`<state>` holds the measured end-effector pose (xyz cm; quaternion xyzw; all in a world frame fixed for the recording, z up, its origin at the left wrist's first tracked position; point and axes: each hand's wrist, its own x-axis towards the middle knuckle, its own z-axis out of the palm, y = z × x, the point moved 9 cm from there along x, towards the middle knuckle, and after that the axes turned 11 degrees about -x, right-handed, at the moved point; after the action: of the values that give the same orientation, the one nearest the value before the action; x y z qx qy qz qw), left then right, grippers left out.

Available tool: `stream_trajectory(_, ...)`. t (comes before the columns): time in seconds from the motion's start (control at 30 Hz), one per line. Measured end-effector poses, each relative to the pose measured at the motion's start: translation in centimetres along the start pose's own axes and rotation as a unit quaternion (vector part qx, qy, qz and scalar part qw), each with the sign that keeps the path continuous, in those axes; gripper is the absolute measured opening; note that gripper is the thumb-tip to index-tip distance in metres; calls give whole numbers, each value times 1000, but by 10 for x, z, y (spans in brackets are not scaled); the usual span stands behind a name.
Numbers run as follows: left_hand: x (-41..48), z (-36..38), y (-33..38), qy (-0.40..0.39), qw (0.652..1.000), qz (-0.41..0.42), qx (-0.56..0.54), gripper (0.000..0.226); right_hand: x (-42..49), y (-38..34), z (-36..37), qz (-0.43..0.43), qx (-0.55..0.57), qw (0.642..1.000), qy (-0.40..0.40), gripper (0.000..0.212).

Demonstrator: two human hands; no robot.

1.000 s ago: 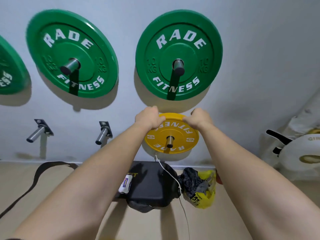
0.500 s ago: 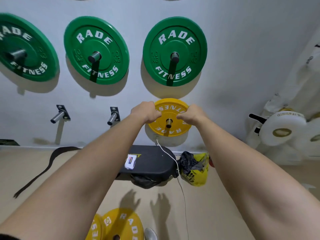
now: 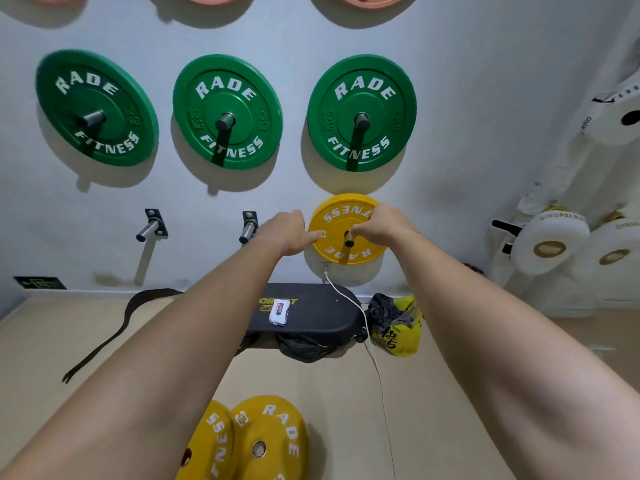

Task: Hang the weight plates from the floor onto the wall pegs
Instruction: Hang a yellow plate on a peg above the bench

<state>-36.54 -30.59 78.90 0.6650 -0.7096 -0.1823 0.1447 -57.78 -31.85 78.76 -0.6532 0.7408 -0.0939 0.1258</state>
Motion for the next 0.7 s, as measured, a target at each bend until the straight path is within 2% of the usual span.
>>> stream_trajectory(0.27, -62, -35, -90, -12, 1000, -3, -9, 51, -65, -80, 37, 11, 18, 1000, -4, 37)
stream_trajectory(0.43, -94, -53, -159, -29, 999, -13, -27, 44, -112, -145, 79, 8, -9, 1000, -17, 35)
stream_trajectory(0.7, -119, -45, -234, -60, 997, -20, -34, 37, -148, -207, 144, 1, -24, 998, -50, 29)
